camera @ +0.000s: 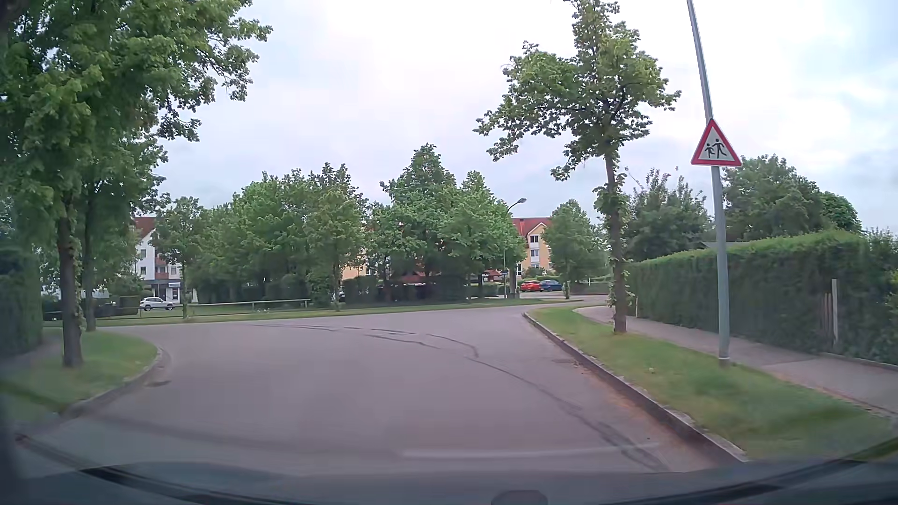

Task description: Follow the waypoints while adhering to traffic rules and regulations

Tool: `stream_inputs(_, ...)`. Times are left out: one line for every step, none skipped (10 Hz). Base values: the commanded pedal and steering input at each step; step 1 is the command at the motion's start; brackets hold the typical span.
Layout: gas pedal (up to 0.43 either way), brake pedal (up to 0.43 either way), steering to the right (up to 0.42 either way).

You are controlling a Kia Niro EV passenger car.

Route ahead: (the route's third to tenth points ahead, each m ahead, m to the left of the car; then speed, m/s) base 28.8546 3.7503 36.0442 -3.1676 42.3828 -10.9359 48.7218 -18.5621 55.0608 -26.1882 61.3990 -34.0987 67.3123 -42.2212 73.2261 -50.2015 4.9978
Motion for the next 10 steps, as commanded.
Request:
stream_inputs(0.130,0.000,-0.019)
stream_inputs(0.130,0.000,-0.019)
stream_inputs(0.130,0.000,-0.019)
stream_inputs(0.130,0.000,-0.020)
stream_inputs(0.130,0.000,-0.023)
stream_inputs(0.130,0.000,-0.025)
stream_inputs(0.130,0.000,-0.025)
stream_inputs(0.130,0.000,-0.025)
stream_inputs(0.130,0.000,-0.025)
stream_inputs(0.130,0.000,-0.025)
